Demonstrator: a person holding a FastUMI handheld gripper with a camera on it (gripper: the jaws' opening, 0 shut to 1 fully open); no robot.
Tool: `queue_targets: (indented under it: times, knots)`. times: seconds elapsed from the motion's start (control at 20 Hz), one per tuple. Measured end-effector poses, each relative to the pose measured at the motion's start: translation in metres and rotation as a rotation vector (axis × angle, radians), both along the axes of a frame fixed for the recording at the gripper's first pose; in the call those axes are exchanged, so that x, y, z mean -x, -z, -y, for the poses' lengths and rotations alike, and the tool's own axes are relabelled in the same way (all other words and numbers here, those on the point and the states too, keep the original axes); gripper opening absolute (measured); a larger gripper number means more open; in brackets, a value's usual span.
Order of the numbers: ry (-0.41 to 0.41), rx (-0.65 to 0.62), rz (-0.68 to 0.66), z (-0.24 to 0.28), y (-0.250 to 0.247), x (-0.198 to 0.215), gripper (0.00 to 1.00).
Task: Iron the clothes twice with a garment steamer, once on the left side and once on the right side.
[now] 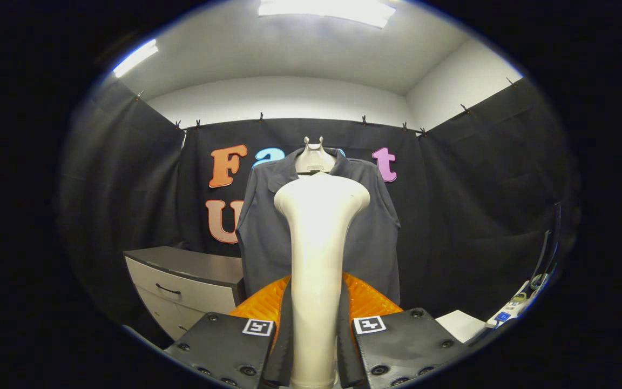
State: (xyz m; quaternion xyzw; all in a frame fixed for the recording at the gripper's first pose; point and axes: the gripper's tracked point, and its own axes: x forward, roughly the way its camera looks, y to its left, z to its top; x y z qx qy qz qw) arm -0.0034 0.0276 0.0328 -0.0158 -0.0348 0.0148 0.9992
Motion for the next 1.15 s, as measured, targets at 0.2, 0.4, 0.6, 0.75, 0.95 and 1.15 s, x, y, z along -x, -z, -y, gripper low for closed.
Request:
queue_targets:
  times: [0.2,0.4,0.6,0.75,0.95,1.15]
  knots:
    - [-0.003,-0.010,-0.005,0.000,0.004,-0.002,0.40]
    - [-0.004,-0.008,-0.008,-0.001,0.005,-0.004,0.40]
    - [-0.009,-0.007,-0.006,-0.002,0.006,-0.007,0.40]
    - [-0.008,-0.009,-0.006,-0.002,0.007,-0.009,0.40]
    - [-0.007,-0.009,-0.012,-0.002,0.009,-0.013,0.40]
    - [-0.009,-0.009,-0.011,-0.003,0.010,-0.013,0.40]
